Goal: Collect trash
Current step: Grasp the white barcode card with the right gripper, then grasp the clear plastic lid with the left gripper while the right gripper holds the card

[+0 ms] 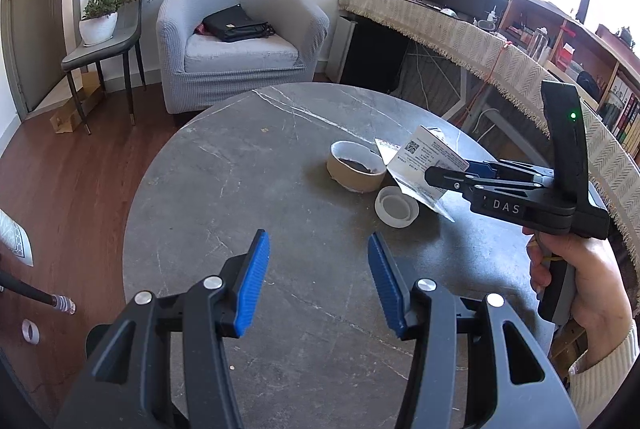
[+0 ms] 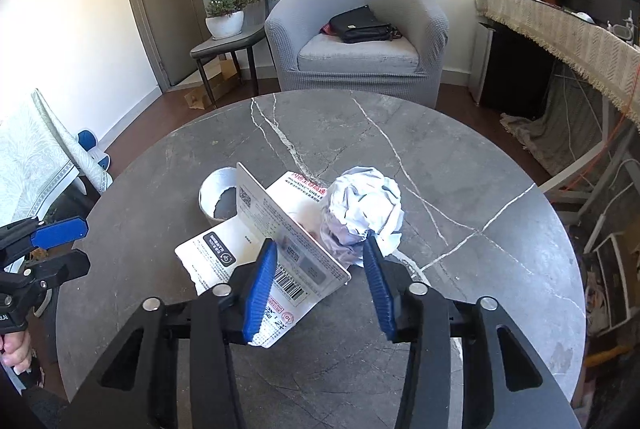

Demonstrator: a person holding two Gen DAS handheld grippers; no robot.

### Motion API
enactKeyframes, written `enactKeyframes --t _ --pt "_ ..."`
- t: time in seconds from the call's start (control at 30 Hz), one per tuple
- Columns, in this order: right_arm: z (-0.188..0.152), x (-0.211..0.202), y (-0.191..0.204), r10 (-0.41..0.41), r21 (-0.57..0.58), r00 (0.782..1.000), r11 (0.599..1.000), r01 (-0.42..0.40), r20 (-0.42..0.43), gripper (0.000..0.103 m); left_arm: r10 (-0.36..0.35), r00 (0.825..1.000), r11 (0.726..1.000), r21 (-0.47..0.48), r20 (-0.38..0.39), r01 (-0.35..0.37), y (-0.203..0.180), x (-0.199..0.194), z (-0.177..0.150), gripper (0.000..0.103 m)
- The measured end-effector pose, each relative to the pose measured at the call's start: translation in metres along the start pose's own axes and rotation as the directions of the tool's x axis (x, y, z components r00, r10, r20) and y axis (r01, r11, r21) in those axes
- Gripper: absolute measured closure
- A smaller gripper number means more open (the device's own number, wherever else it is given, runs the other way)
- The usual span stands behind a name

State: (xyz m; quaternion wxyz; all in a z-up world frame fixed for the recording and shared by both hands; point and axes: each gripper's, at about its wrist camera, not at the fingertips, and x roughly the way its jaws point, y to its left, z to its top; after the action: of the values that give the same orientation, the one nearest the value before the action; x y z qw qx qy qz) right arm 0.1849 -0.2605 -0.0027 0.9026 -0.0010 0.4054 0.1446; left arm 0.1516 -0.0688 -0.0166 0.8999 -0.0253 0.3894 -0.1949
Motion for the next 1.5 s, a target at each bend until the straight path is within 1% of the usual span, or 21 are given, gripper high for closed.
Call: enactKeyframes --t 0.07,0.13,0.23,0.3,0.37,0.43,0.63,0.73,0.83,0.93,1.07,1.17,1.37,1.4,1.43,1.5 --pt "-0.002 0.001 0.0 0.014 -0.004 1.0 1.0 -0.014 -0.01 0.07 -0.002 1.0 1.0 -0.006 -0.001 0.002 0.001 0.002 0.001 0.049" --pt "-0.001 0.0 0.0 0.03 -0.005 1.0 1.0 -0.03 -0.009 0.073 -0.007 1.0 1.0 -0.012 -0.002 0.007 0.002 0.003 0.001 0.049" --pt "0.0 -0.002 0.0 0.061 0.008 0.998 0.998 -0.061 0.018 0.074 -0.011 1.0 1.0 -0.009 -0.006 0.011 -0.001 0.005 0.001 0.049" --pt "0.001 0.0 -0.001 0.094 0.016 0.995 0.995 -0.094 0.025 0.082 -0.01 1.0 1.0 -0.001 -0.011 0.01 -0.005 0.006 -0.001 0.049" --pt "0.001 0.002 0.002 0.113 0.006 0.993 0.994 -0.113 0.017 0.094 -0.008 1.0 1.0 0.005 -0.016 0.009 -0.006 0.009 -0.001 0.048" --pt "0.0 0.002 0.005 0.146 0.001 0.989 0.989 -0.146 0.016 0.101 -0.006 1.0 1.0 0.006 -0.021 0.006 -0.007 0.011 -0.001 0.048" --pt "0.002 -0.005 0.01 0.19 0.001 0.981 0.982 -0.19 0.045 0.103 -0.009 1.0 1.0 0.014 -0.029 0.009 -0.012 0.017 0.0 0.047" --pt "0.004 -0.012 0.011 0.205 0.004 0.977 0.979 -0.206 0.06 0.103 -0.009 1.0 1.0 0.027 -0.026 0.01 -0.018 0.021 0.001 0.044" --pt "0.006 -0.024 0.007 0.215 0.016 0.973 0.976 -0.217 0.085 0.103 -0.011 0.999 1.0 0.028 -0.03 0.012 -0.021 0.026 0.002 0.043" --pt "0.007 -0.036 -0.002 0.239 0.045 0.965 0.968 -0.245 0.111 0.103 -0.008 0.999 0.999 0.031 -0.039 0.009 -0.026 0.031 0.003 0.043" --pt "0.006 -0.044 -0.009 0.244 0.066 0.962 0.965 -0.253 0.124 0.103 0.032 0.998 0.997 0.067 -0.056 -0.028 -0.037 0.04 0.003 0.042" --pt "0.004 -0.048 -0.013 0.252 0.08 0.959 0.961 -0.264 0.131 0.103 0.021 0.998 0.998 0.068 -0.064 -0.017 -0.044 0.045 0.003 0.041" --pt "-0.001 -0.06 -0.025 0.222 0.094 0.962 0.967 -0.238 0.157 0.103 0.026 0.995 0.995 0.095 -0.098 -0.017 -0.062 0.062 -0.001 0.041" --pt "-0.002 -0.061 -0.027 0.213 0.092 0.964 0.969 -0.229 0.158 0.103 0.034 0.993 0.994 0.11 -0.11 -0.022 -0.065 0.066 -0.002 0.041" --pt "-0.002 -0.062 -0.028 0.198 0.086 0.968 0.973 -0.213 0.156 0.103 0.053 0.993 0.99 0.137 -0.104 -0.038 -0.069 0.067 0.0 0.041" --pt "-0.004 -0.062 -0.03 0.157 0.075 0.977 0.983 -0.169 0.146 0.103 0.083 0.992 0.985 0.159 -0.098 -0.066 -0.074 0.07 0.004 0.041"
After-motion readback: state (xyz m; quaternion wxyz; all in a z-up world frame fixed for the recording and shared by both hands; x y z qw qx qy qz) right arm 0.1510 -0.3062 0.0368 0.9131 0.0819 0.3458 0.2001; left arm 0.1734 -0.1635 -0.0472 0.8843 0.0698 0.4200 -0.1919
